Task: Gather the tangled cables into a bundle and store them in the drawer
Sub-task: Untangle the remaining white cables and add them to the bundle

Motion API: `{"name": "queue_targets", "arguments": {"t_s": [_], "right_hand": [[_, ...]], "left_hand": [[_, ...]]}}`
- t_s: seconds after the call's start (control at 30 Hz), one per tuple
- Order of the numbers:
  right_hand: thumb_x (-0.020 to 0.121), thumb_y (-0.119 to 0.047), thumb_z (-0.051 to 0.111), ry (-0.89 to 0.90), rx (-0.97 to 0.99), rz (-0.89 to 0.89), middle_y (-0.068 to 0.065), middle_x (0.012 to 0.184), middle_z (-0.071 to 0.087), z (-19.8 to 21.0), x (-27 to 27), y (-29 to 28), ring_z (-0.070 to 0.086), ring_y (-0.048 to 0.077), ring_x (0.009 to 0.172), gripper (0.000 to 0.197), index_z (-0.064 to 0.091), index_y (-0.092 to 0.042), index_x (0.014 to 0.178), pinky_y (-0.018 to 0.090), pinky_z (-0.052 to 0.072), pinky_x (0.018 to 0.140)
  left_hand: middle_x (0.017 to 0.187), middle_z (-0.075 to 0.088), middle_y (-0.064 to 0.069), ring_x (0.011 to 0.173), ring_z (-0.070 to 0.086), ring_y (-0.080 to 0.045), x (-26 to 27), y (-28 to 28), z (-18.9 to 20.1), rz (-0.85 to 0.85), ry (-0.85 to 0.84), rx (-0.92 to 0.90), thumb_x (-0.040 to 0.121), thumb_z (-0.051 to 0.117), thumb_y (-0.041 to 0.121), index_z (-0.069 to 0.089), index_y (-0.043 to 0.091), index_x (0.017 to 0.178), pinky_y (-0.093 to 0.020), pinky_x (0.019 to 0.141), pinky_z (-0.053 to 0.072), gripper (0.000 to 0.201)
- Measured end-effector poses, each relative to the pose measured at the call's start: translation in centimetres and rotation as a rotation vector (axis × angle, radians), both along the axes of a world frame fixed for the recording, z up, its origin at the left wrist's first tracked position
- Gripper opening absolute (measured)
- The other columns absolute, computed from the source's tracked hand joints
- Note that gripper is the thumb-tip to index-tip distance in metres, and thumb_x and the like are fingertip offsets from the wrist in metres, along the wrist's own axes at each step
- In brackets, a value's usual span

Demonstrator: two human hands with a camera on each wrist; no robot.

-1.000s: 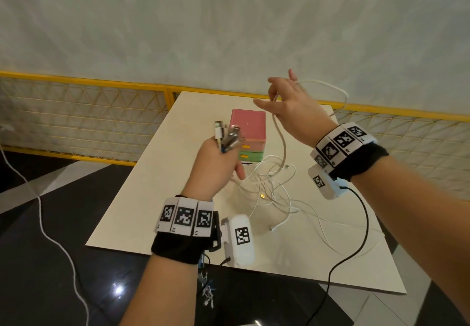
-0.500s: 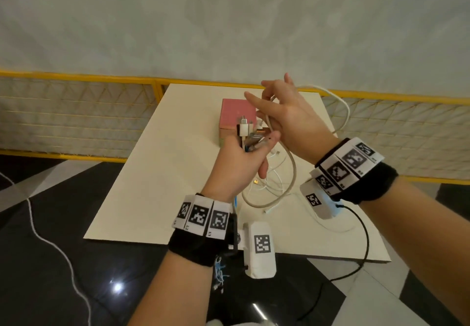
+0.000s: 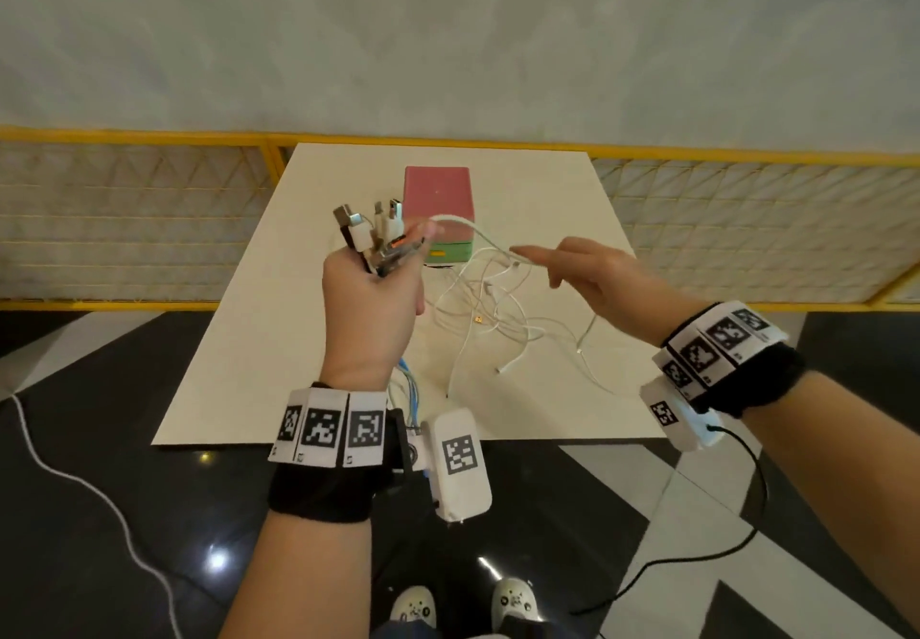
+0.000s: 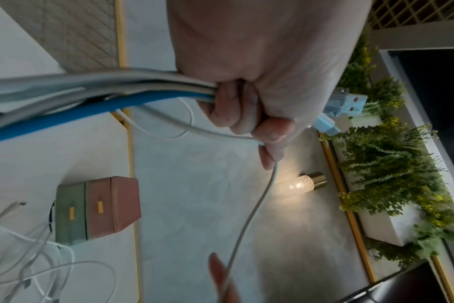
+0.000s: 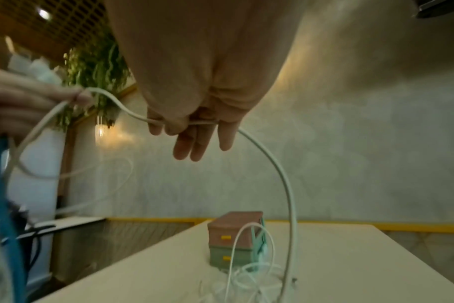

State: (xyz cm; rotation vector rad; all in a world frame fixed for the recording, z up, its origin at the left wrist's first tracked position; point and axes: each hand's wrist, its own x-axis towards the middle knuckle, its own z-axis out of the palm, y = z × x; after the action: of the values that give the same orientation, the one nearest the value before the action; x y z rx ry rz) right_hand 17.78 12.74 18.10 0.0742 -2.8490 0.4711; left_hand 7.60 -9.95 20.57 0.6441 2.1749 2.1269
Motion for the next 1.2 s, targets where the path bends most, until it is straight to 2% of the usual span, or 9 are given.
{"name": "queue_targets", "arguments": {"t_s": [0.2,0.37,0.5,0.63,0.73,0.8,0.9,1.07,1.2], "right_hand": [[0.094,0.001,0.027,-0.358,-0.143,0.014,0.010,0.075,0.056,-1.9,3.4,-3.7,0.046,-0.025,0.078,0.074,0.015,-0.059,0.136,0.020,0.037,0.088],[0.096,-0.005,0.023,-0.462,-0.195,0.002,0.013,0.074,0.050,-4.2,4.9,-5.0,0.056,-0.004,0.087,0.074,0.010,-0.068,0.133,0.029,0.052,0.087],[0.100,-0.014,0.033,-0.603,-0.133,-0.014,0.002,0.095,0.058,-6.7,5.4,-5.2,0.053,-0.007,0.093,0.052,0.026,-0.042,0.144,0.009,0.042,0.077],[0.099,-0.030,0.043,-0.592,0.100,-0.056,0.000,0.120,0.057,-7.4,5.2,-4.5,0.057,0.019,0.109,0.039,0.045,-0.027,0.138,0.029,0.043,0.090],[0.098,-0.030,0.045,-0.362,-0.044,-0.063,-0.003,0.119,0.059,-5.4,4.4,-5.0,0.056,0.014,0.108,0.037,0.050,-0.025,0.134,0.030,0.044,0.094],[0.098,-0.035,0.043,-0.222,-0.191,-0.016,-0.004,0.123,0.059,-3.5,3.7,-6.2,0.054,0.010,0.113,0.038,0.052,-0.022,0.132,0.027,0.040,0.100],[0.098,-0.030,0.045,-0.159,-0.482,0.094,-0.006,0.127,0.056,-1.1,2.5,-9.1,0.049,0.002,0.119,0.035,0.052,-0.015,0.128,0.020,0.037,0.104],[0.097,0.000,0.039,-0.122,-0.872,0.206,0.007,0.087,0.055,-0.6,1.3,-12.8,0.058,0.014,0.077,0.021,0.046,-0.019,0.105,0.021,0.052,0.071],[0.102,-0.012,0.028,-0.135,-1.083,0.174,-0.001,0.065,0.036,-1.8,1.4,-13.4,0.030,0.005,0.048,0.016,0.039,-0.014,0.092,0.015,0.031,0.042]], "left_hand": [[0.038,0.041,0.003,0.038,0.038,-0.008,2.1,-1.3,0.5,-0.104,0.068,-0.066,0.092,0.065,0.026,0.073,0.001,0.086,-0.021,0.050,0.037,0.027],[0.041,0.048,-0.002,0.038,0.043,-0.009,1.8,-2.5,0.5,-0.211,0.053,-0.253,0.094,0.062,0.028,0.071,-0.002,0.080,-0.023,0.056,0.043,0.035],[0.047,0.054,-0.009,0.037,0.039,-0.009,1.7,-2.6,0.6,-0.258,-0.026,-0.263,0.098,0.054,0.035,0.074,0.001,0.081,-0.018,0.047,0.037,0.043],[0.048,0.058,-0.015,0.036,0.034,-0.015,2.0,-2.0,0.7,-0.348,-0.132,-0.187,0.101,0.043,0.042,0.067,0.003,0.064,-0.020,0.041,0.029,0.059],[0.065,0.070,-0.014,0.052,0.054,-0.024,2.4,-1.4,0.2,-0.392,-0.069,-0.207,0.103,0.035,0.045,0.063,0.004,0.057,-0.028,0.054,0.043,0.068],[0.084,0.077,0.000,0.080,0.069,-0.007,2.6,-0.9,-0.1,-0.399,-0.008,-0.248,0.104,0.029,0.043,0.069,0.003,0.064,-0.017,0.078,0.048,0.069],[0.106,0.074,0.010,0.105,0.062,0.007,3.2,0.1,-0.4,-0.462,0.026,-0.254,0.104,0.025,0.043,0.077,0.012,0.081,-0.008,0.096,0.038,0.065],[0.099,0.075,0.011,0.088,0.066,0.007,3.6,0.7,-0.6,-0.496,-0.101,-0.250,0.103,0.028,0.049,0.078,0.006,0.079,-0.024,0.085,0.049,0.069],[0.082,0.077,0.000,0.084,0.072,-0.005,3.4,0.5,-1.0,-0.435,-0.190,-0.159,0.100,0.044,0.043,0.067,0.005,0.063,-0.013,0.072,0.048,0.058]]}}
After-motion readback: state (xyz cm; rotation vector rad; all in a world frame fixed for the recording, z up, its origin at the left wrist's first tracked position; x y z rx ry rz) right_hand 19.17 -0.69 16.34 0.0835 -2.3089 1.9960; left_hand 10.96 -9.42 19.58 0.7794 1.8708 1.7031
